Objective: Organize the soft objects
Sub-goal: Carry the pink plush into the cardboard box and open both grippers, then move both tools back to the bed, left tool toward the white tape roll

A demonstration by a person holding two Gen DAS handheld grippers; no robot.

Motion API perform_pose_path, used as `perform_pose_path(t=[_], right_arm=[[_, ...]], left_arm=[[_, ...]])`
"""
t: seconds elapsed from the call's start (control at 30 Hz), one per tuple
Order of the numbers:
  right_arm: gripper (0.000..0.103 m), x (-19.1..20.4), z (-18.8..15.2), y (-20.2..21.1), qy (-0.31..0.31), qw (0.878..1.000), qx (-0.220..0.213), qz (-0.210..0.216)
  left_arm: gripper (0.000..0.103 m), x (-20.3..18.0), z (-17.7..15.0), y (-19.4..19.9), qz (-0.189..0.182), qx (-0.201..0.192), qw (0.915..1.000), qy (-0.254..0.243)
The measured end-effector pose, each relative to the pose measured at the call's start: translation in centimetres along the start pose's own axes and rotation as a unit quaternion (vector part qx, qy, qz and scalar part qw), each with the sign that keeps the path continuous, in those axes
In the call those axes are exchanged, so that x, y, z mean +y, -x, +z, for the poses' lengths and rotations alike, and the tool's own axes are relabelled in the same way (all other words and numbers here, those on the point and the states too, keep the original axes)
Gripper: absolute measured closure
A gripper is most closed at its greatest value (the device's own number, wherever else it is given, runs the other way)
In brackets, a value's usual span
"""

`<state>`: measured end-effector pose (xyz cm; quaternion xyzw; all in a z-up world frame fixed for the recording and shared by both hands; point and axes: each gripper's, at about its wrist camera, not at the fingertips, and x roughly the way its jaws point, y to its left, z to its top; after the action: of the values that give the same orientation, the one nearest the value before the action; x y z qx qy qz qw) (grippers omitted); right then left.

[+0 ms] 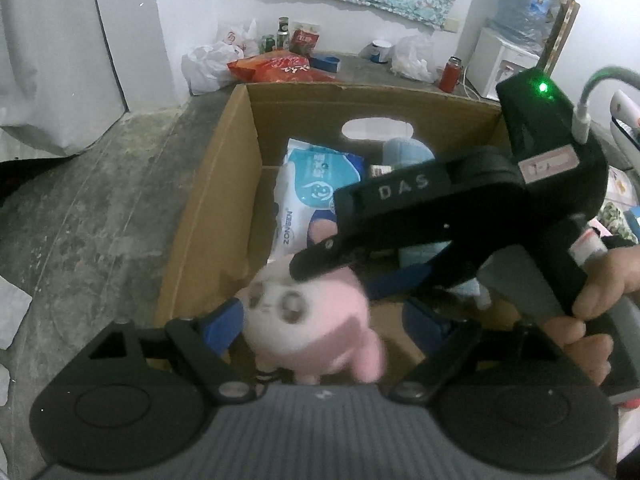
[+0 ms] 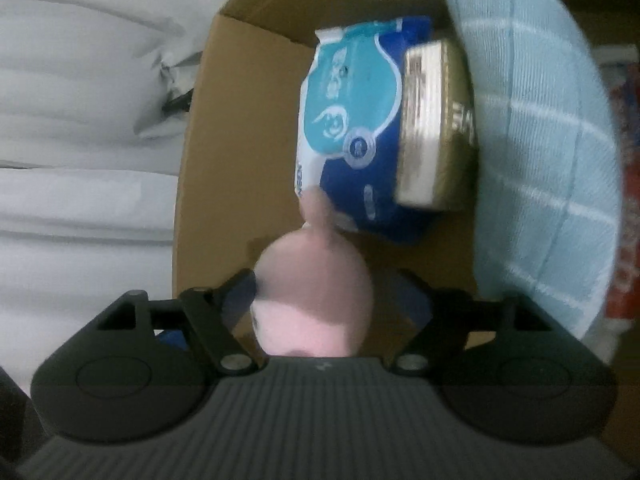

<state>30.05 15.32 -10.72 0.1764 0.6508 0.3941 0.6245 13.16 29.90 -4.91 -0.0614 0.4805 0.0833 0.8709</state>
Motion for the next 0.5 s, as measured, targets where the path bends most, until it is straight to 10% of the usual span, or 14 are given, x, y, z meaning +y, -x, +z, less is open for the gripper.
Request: perform_pose_path(t=[0.5], right_arm=[[0.025,0.2,-0.8,1.1,-0.011,0.999,-0.001,-0.031]], left_arm=[[0.015,0.2,0.1,2.0,0.003,-0.019,0.9997,0.016]])
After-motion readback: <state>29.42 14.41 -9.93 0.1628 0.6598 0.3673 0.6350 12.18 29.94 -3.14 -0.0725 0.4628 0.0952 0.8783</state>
